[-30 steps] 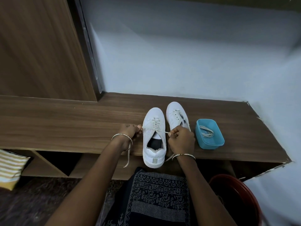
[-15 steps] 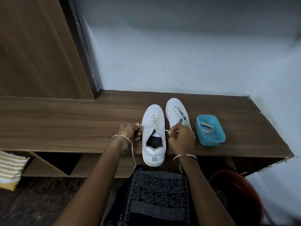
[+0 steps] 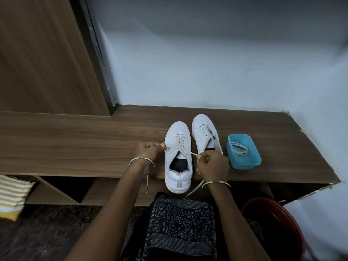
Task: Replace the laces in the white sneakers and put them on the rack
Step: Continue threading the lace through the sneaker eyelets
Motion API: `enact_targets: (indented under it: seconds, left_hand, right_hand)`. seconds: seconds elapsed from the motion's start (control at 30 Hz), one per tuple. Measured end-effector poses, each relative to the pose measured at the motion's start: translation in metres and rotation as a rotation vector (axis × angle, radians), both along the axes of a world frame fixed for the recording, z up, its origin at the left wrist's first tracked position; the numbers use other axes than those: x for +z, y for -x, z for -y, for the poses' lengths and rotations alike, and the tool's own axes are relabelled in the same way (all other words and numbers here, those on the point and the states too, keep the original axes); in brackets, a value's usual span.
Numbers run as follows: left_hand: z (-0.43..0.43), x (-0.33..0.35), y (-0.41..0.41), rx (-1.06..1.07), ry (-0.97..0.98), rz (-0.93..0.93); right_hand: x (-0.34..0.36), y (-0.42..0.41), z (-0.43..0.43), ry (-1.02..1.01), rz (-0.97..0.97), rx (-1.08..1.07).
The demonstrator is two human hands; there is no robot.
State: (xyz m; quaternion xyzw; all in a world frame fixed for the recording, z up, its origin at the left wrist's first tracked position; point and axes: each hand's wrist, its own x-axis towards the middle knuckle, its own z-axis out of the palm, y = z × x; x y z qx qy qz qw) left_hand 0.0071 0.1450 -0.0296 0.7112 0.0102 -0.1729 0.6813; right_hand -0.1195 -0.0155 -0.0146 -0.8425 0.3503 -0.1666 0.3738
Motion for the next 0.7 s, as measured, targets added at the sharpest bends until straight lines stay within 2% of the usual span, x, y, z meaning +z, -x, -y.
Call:
enact_targets:
  seconds: [0.1, 0.23, 0.33, 0.43, 0.5, 0.57, 0.7]
  left_hand:
    - [0.005, -0.002, 0.006, 0.076, 0.023, -0.074]
    - [0.008, 0.000, 0.008, 0.109, 0.023, -0.132]
    - [-0.002, 0.005, 0.008, -0.039, -0.009, -0.210]
    - [-0.016, 0.015, 0.008, -0.220, -0.109, -0.204]
    - [-0.017, 0.018, 0.006, -0.274, -0.052, -0.194]
    - [-0.011, 0.021, 0.008, -0.283, 0.045, -0.163]
    - [0.011, 0.026, 0.018, -0.271, 0.240, -0.088]
  right_hand:
    - [0.002, 0.001, -0.010, 0.103, 0.000, -0.064]
    - [-0.003, 0.000, -0.004, 0.070, 0.000, -0.025]
    - [0.002, 0.001, 0.010, -0.264, 0.051, 0.084]
    - [0.019, 0.008, 0.017, -0.620, 0.052, 0.236]
    - [0.019, 0.008, 0.019, -0.815, 0.149, 0.260]
    - [0.017, 0.003, 0.015, -0.917, 0.292, 0.216]
    - [0.011, -0.016, -0.006, -0.922, 0.503, 0.203]
